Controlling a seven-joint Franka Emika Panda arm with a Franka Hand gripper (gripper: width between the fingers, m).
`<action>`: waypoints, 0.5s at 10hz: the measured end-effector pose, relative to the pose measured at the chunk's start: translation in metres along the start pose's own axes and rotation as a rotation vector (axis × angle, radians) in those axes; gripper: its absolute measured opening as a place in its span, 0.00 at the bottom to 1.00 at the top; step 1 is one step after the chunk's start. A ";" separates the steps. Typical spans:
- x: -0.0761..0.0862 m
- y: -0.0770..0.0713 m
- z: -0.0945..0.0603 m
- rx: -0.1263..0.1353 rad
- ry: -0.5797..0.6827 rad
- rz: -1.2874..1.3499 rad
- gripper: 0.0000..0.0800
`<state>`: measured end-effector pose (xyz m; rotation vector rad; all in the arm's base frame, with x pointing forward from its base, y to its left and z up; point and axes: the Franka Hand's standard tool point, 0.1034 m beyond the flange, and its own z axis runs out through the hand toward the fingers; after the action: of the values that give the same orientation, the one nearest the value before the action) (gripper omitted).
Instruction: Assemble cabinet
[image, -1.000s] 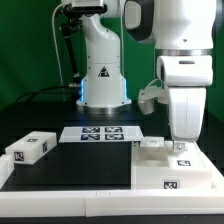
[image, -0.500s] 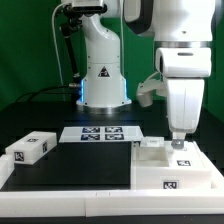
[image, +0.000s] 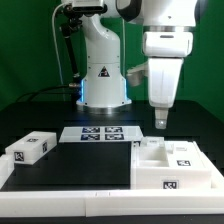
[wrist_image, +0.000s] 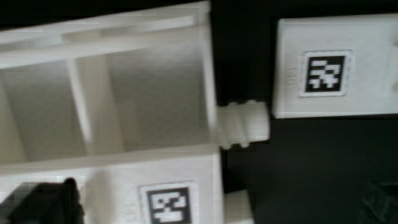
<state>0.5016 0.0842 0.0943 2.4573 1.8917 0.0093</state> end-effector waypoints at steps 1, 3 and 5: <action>-0.004 -0.015 0.004 0.006 -0.001 0.012 1.00; -0.009 -0.043 0.014 0.019 -0.001 0.058 1.00; -0.010 -0.040 0.013 0.019 -0.002 0.054 1.00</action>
Offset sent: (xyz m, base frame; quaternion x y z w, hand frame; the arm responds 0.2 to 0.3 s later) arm 0.0000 0.0000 0.0000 0.0000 0.0000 0.0000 1.0000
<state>0.4607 0.0847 0.0798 2.5193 1.8322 -0.0090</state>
